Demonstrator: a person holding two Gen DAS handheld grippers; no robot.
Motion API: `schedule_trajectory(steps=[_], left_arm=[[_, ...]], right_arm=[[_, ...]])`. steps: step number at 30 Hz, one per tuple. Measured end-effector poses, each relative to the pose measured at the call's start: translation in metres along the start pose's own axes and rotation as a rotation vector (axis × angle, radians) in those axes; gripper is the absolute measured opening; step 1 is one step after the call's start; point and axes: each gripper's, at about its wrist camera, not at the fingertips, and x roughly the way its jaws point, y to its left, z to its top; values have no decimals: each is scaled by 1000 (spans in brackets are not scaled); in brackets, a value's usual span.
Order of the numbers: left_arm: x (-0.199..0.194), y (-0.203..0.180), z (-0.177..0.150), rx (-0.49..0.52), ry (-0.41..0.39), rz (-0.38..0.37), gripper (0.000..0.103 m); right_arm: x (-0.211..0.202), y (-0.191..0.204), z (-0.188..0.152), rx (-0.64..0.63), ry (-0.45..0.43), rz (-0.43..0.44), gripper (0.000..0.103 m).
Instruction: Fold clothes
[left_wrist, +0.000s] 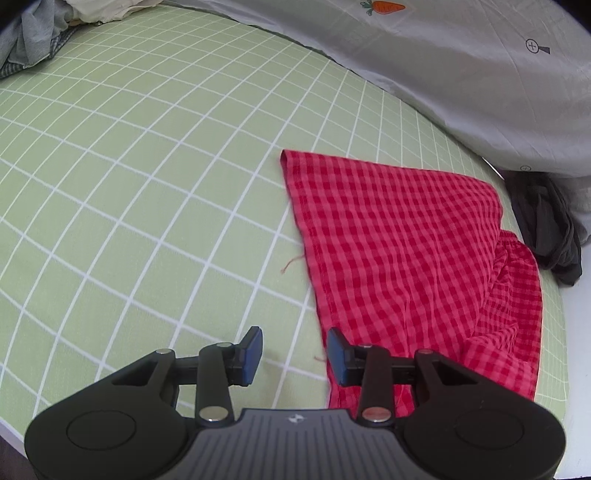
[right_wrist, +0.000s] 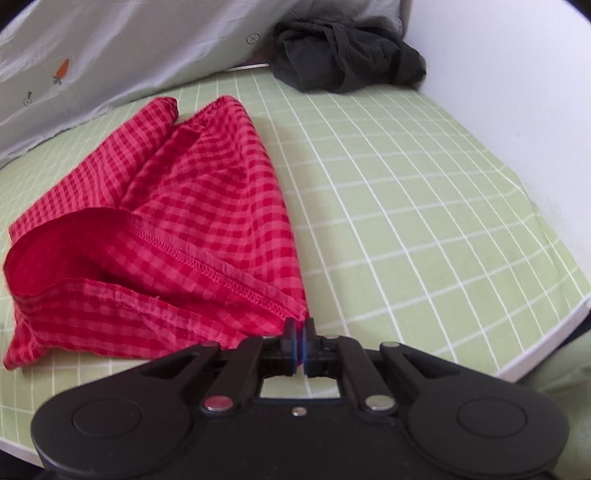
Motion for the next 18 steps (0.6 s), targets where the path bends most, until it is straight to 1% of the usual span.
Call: schedule_trajectory(steps=[1,2,3,4,5,6,7,8,9,11,13,15,18], left_arm=[[-1,0,-1,0,1,1,40],[-1,0,-2,1,1,2,40],[-2,1,-3,1,2,2,40],[-2,1,-4,2,3,3,40],[-3,1,-5,3,3,4,40],[-4,0,-6,8,2,1,40],[-5,-1,-6,13,1,-2,40],[-6,-2,-6,18,1,-4,41],[-7,-3,-7,24,0,-7,42],[-9,-5,-8,34,-2,-13,48],[-10,-5,-8,48,-3,-6,48],[-11,-4,-9,58,-6,-2,48],[-15,1,-10,56,-9,-5,48]], right_arm=[[0,-1,-3,3,4,-2,7],[-2,-1,-3,5,-6,3,10],[-6,1,-3,0,-28,12,14],[-10,4,-3,-6,-50,21,22],[-14,7,-2,-12,-72,30,26],[-18,12,1,-21,-98,37,32],[-21,18,4,-30,-125,45,36],[-23,24,7,-38,-148,56,42],[-22,29,11,-46,-161,80,47],[-12,41,22,-82,-157,116,50],[-1,53,30,-96,-144,134,50],[6,59,40,-20,-125,162,50],[4,62,51,188,-126,258,50]])
